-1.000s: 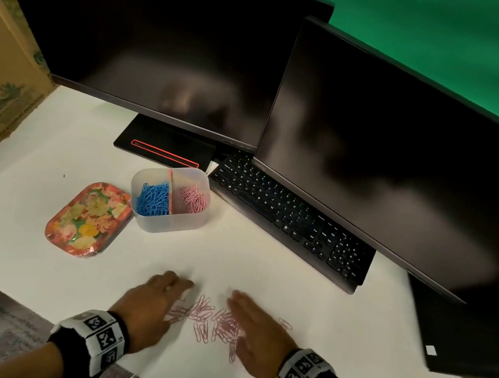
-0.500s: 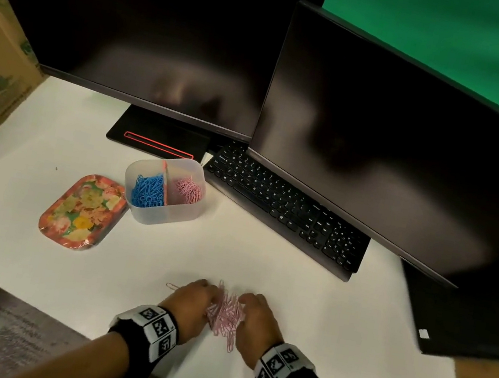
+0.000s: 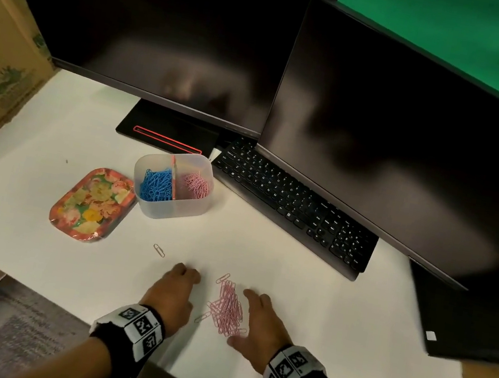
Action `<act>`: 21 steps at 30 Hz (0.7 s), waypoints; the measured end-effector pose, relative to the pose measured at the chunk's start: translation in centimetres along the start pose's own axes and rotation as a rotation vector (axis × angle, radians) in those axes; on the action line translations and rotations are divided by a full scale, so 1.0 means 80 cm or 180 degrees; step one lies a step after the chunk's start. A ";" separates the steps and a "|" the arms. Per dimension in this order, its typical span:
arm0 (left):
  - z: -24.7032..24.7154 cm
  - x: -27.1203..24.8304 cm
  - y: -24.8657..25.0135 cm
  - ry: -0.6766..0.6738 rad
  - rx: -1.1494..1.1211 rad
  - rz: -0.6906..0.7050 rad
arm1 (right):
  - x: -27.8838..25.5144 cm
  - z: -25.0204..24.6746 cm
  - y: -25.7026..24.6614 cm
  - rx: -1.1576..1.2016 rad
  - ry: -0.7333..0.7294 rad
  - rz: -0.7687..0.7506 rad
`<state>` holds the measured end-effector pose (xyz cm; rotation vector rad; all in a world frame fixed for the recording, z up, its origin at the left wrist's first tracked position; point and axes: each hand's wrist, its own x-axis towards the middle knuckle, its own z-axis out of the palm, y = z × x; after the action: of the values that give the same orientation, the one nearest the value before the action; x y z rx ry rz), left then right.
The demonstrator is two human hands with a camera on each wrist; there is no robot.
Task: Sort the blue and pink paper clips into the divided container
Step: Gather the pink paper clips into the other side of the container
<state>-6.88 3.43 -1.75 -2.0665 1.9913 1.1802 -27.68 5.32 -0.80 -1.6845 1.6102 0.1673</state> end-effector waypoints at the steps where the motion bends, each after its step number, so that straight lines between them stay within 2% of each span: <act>1: 0.005 0.002 0.007 -0.0029 -0.0021 0.0112 | 0.004 0.001 -0.002 0.0110 0.0020 -0.0032; 5: 0.015 0.007 0.039 -0.0123 -0.0053 0.0534 | 0.019 -0.002 -0.015 0.0262 0.0202 -0.0170; 8: 0.005 0.009 0.048 -0.0068 -0.0201 0.0581 | 0.022 -0.010 -0.021 0.0276 0.0227 -0.0269; 10: -0.008 0.010 0.035 0.0094 -0.0075 0.0342 | 0.018 -0.018 -0.018 -0.0033 0.0179 -0.0386; 13: -0.033 0.013 -0.003 0.0426 0.0417 -0.0423 | 0.011 -0.024 -0.014 -0.0691 -0.0081 -0.0329; 15: -0.046 0.014 -0.021 0.0553 0.0438 -0.0785 | 0.009 -0.020 -0.013 -0.0710 -0.0254 -0.0150; 16: -0.048 0.016 -0.026 0.0563 0.0386 -0.0804 | 0.010 -0.016 -0.013 -0.0577 -0.0285 -0.0075; 21: -0.022 0.021 -0.009 0.0336 0.0045 -0.0140 | 0.023 -0.012 -0.009 0.0074 -0.0168 -0.0053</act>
<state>-5.58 1.25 -1.70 -2.1972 1.9799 1.0678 -27.06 3.22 -0.91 -1.6621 1.5531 0.1825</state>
